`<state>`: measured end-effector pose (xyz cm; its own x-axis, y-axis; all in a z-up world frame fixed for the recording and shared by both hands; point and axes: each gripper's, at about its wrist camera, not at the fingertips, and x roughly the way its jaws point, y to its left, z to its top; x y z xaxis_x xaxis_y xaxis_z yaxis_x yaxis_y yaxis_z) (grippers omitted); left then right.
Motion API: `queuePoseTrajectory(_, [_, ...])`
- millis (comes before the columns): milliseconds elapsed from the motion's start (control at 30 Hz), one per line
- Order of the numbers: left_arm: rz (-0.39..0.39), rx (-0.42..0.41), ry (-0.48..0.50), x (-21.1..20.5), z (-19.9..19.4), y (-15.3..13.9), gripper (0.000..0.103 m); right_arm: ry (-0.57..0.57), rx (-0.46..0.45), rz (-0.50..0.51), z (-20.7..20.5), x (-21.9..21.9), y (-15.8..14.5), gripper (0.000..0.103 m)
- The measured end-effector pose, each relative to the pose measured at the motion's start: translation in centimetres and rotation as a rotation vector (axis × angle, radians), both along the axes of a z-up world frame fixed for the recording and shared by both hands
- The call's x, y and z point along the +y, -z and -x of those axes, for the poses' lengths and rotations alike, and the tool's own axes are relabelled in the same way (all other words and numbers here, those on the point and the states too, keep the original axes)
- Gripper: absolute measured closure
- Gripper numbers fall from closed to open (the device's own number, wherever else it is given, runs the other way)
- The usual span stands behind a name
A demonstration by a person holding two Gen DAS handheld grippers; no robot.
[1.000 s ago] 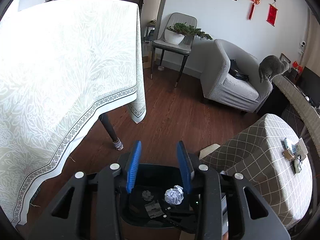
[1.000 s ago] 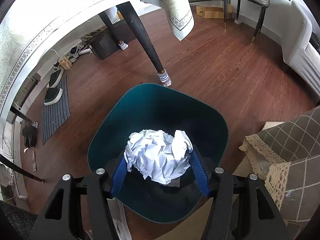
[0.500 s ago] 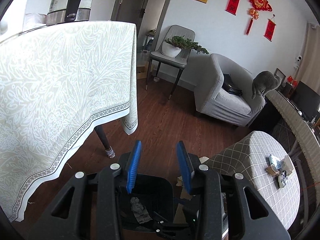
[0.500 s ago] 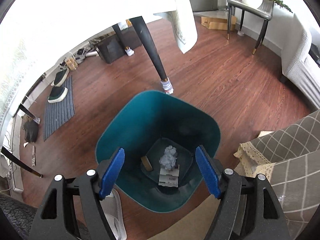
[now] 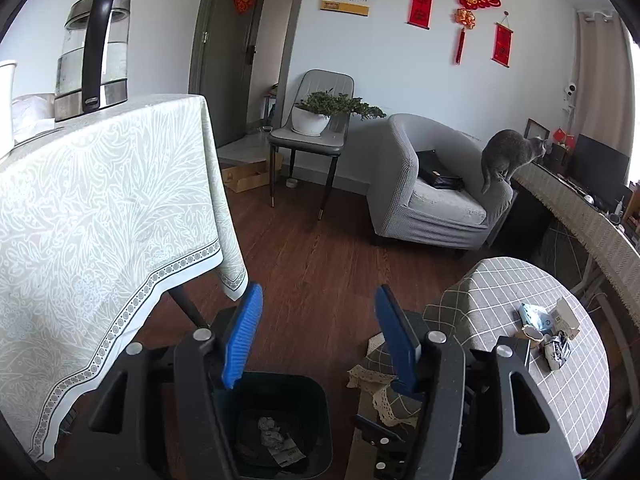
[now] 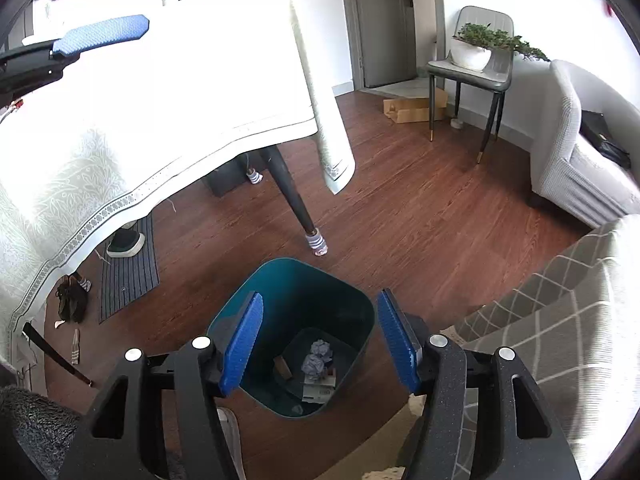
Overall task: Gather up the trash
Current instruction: 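Move both tools back to the table toward the black snack bag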
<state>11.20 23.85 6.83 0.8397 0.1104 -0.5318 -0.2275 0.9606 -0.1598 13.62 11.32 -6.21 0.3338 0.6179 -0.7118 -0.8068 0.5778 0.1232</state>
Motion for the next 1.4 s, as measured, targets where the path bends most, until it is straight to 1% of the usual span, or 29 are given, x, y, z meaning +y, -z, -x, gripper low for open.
queuePoseTrajectory(167, [-0.004,-0.005,0.049,-2.6,-1.0,0.1,0.035,0.061,-0.026,-0.028,-1.3,-3.7,-2.3,0.043])
queuePoseTrajectory(233, [-0.022,0.0,0.047,-3.7,-1.6,0.2,0.032,0.086,-0.027,-0.034,-1.9,-5.0,-2.7,0.043])
queuePoseTrajectory(300, [-0.037,0.004,0.052,-4.7,-2.0,0.4,0.031,0.11,-0.028,-0.039,-2.3,-6.4,-3.0,0.043])
queuePoseTrajectory(467, [0.008,0.0,0.101,-6.8,-3.2,0.7,0.026,0.149,-0.043,-0.039,-2.6,-9.7,-3.7,0.043])
queuePoseTrajectory(700, [0.014,0.004,0.133,-9.9,-4.6,1.3,0.022,0.235,-0.064,-0.039,-3.6,-15.0,-4.4,0.042])
queuePoseTrajectory(800, [0.007,0.011,0.16,-11.7,-5.2,1.5,0.022,0.278,-0.074,-0.047,-4.2,-17.6,-4.7,0.037])
queuePoseTrajectory(967, [0.003,0.028,0.227,-15.0,-6.3,2.1,0.021,0.345,-0.078,-0.054,-5.0,-21.6,-4.8,0.034])
queuePoseTrajectory(1067, [-0.018,0.043,0.266,-17.2,-6.9,2.6,0.019,0.376,-0.083,-0.056,-5.2,-23.8,-4.9,0.031])
queuePoseTrajectory(1200, [-0.022,0.064,0.306,-19.0,-7.7,3.3,0.019,0.414,-0.084,-0.056,-5.4,-26.4,-4.9,0.029])
queuePoseTrajectory(1300, [-0.029,0.072,0.33,-20.1,-8.2,3.7,0.017,0.433,-0.083,-0.047,-5.4,-27.6,-4.7,0.024])
queuePoseTrajectory(1367, [-0.035,0.079,0.342,-20.9,-8.4,4.0,0.017,0.448,-0.088,-0.035,-5.5,-28.5,-4.5,0.015])
queuePoseTrajectory(1400, [-0.038,0.08,0.346,-21.2,-8.5,4.0,0.017,0.456,-0.09,-0.026,-5.5,-28.7,-4.4,0.014])
